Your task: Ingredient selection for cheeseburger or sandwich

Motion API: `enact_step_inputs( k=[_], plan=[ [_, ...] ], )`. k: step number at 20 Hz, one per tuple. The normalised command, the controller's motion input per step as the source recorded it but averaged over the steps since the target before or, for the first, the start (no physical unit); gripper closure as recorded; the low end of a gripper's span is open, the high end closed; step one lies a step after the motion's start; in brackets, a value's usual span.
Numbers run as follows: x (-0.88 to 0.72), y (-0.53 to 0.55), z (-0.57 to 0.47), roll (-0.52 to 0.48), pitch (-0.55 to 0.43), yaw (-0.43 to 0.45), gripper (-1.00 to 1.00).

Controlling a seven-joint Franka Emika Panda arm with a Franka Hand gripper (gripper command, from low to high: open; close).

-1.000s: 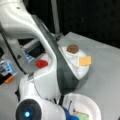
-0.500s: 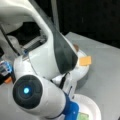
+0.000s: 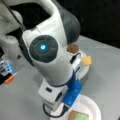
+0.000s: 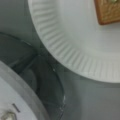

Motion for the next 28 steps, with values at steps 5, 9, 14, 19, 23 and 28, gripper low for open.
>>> enact_step_inputs(
  k=[5,9,14,19,23,28],
  plan=[
    [-0.96,0.85,-0.19,-0.391,-0.240,-0.280,-1.00],
    [-0.68,0.59,-0.31,-0.299,-0.294,-0.202,-1.00],
    [-0.43,0.33,-0.14,-0.125,-0.253,0.050,-1.00],
    [-0.28,0.21,-0.12,-0.033,-0.172,0.125,-1.00],
    [-0.23,0.20,-0.19,-0.059,-0.165,0.131,-1.00],
    [-0.17,0.12,-0.25,-0.154,-0.162,0.163,-1.00]
  ],
)
